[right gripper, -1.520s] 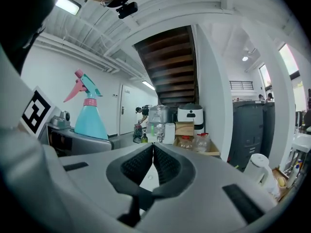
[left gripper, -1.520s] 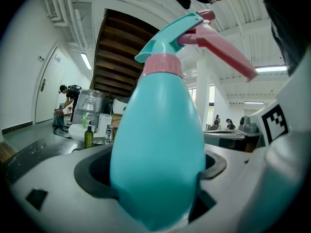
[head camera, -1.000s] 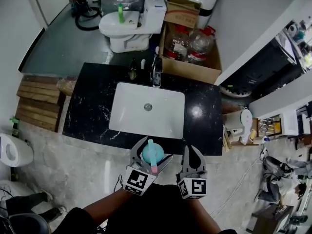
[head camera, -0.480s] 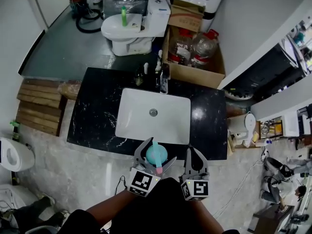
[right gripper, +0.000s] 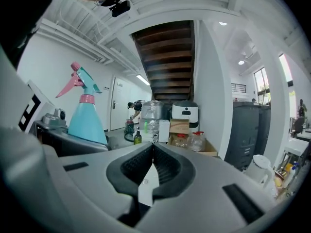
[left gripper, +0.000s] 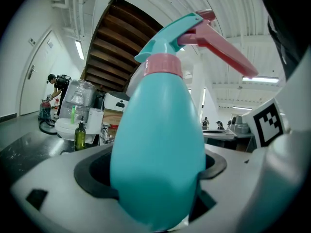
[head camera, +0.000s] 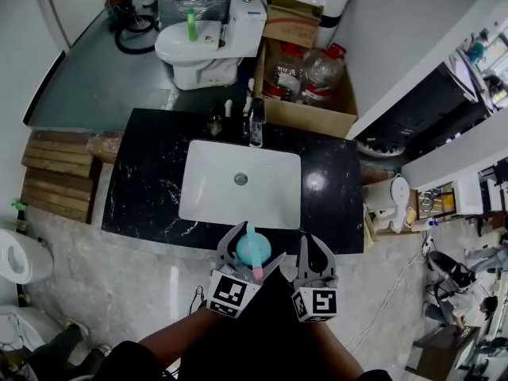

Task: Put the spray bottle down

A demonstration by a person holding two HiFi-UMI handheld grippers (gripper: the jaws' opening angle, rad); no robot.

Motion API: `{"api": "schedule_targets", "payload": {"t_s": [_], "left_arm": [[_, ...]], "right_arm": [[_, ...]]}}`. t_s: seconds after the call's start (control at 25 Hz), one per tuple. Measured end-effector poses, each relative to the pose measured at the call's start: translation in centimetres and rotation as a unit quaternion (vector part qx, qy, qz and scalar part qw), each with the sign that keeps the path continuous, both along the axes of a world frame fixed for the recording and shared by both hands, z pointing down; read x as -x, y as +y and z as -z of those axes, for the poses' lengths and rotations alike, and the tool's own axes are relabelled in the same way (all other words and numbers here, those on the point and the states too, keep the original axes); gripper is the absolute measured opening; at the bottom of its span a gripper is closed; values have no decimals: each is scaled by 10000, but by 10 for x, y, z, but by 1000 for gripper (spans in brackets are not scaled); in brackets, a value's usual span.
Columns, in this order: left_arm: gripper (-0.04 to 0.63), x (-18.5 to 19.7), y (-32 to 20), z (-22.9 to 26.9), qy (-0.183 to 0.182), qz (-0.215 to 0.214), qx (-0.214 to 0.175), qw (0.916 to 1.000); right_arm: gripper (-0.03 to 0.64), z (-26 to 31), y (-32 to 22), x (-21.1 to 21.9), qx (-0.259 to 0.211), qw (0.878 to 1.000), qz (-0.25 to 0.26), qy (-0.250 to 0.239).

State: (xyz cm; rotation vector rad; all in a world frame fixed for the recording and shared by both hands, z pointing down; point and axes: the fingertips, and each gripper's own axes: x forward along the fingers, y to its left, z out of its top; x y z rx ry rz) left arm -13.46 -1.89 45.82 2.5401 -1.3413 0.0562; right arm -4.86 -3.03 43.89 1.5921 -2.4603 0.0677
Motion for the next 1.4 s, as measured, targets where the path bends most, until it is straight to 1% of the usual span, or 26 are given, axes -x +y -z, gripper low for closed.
{"api": "schedule_targets", "payload": {"t_s": [0.2,0.36,0.52,0.6,0.72,0.84,1.04,1.16,1.24,1.4], "left_arm": [[460,-26,-12,-2,-142,-195,-33,9997],[460,-49,-34,0,-284,-278,-75,9992],[460,-67,-63,0,-616,-185,-230,9977],[460,-78,-77,-1,-679,-176,-265,9972],[460,-100,-99,-5,-655,-258,-222,9973],[460,-117,-121,-10,-655,-236,-152,9975],[460,-148,-154,-24,-761,-323,-29,9966],[460,-166,-170,-38,-770,-468,88,9959],[460,-177,-180,-47,-837,-509,88,9952],[460,-185,-202,-67,-958,-286,202,9948]], "right_arm": [[17,5,-11,-19,-170,9997,-115,-96],[17,7,-27,-43,-212,9991,-266,-235],[15,13,-46,-61,-307,9986,-339,-251],[16,13,-57,-71,-318,9984,-366,-276],[17,11,-77,-90,-267,9983,-408,-333],[15,6,-97,-105,-202,9982,-401,-405],[17,2,-129,-126,-178,9989,-307,-307],[17,-3,-145,-137,-119,9987,-228,-436],[17,-7,-156,-146,-60,9986,-171,-502],[17,-19,-176,-159,16,9989,-80,-454]]}}
